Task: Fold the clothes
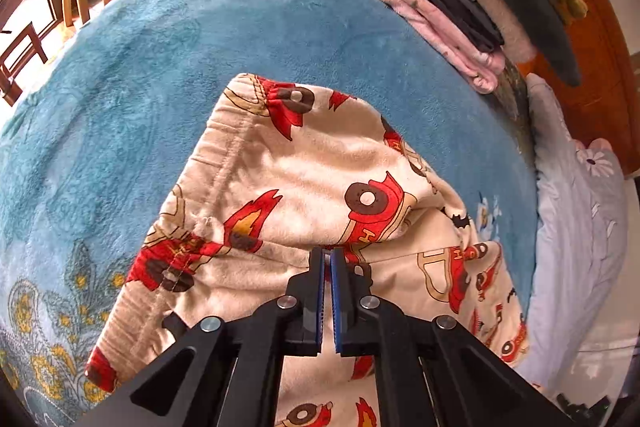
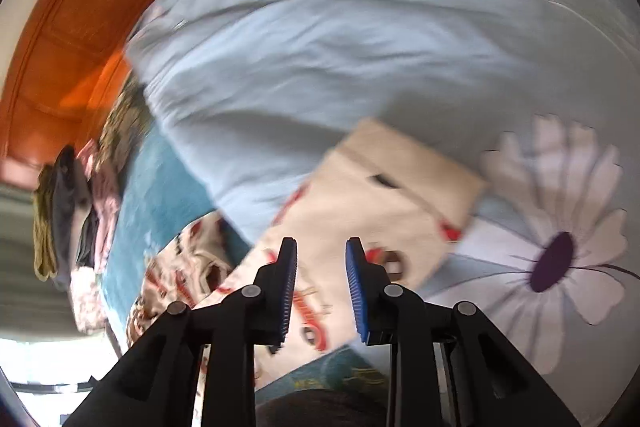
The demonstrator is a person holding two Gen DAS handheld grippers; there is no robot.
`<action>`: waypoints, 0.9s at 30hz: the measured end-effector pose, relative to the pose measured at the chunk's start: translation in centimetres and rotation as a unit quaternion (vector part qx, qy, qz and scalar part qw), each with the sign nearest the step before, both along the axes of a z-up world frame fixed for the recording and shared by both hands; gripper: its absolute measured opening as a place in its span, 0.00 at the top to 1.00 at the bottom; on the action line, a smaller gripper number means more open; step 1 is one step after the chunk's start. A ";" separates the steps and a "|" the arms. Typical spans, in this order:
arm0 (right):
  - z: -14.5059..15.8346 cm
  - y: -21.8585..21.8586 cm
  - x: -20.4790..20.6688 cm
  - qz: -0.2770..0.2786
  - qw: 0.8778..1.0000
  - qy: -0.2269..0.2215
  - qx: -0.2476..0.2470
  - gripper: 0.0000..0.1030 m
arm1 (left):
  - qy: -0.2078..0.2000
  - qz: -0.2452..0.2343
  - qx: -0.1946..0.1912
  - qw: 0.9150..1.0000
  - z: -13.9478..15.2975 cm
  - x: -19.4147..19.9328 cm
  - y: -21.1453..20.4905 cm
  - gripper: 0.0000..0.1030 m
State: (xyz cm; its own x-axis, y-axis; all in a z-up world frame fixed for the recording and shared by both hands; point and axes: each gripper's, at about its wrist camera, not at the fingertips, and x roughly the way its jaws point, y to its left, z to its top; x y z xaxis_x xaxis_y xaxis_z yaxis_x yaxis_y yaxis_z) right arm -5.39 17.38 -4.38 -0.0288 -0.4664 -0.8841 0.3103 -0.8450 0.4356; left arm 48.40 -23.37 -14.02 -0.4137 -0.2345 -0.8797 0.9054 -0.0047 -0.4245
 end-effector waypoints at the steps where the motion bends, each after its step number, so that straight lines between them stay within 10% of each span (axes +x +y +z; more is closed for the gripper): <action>1: -0.1 -2.4 0.7 0.029 1.000 -0.001 -0.012 0.66 | -0.007 -0.001 0.000 1.000 -0.2 -0.1 0.0 0.96; 15: -9.9 -16.0 4.4 0.094 0.994 -0.031 0.050 0.61 | 0.002 -0.023 0.009 1.000 -1.7 0.1 0.7 0.83; 17: -10.2 -16.1 4.3 0.086 0.995 -0.038 0.046 0.85 | 0.006 -0.029 0.011 0.999 -1.7 0.0 0.4 0.80; 27: 0.3 -24.8 6.0 0.160 0.980 0.121 0.010 0.90 | 0.032 -0.040 0.018 0.998 -2.0 0.0 -1.3 0.75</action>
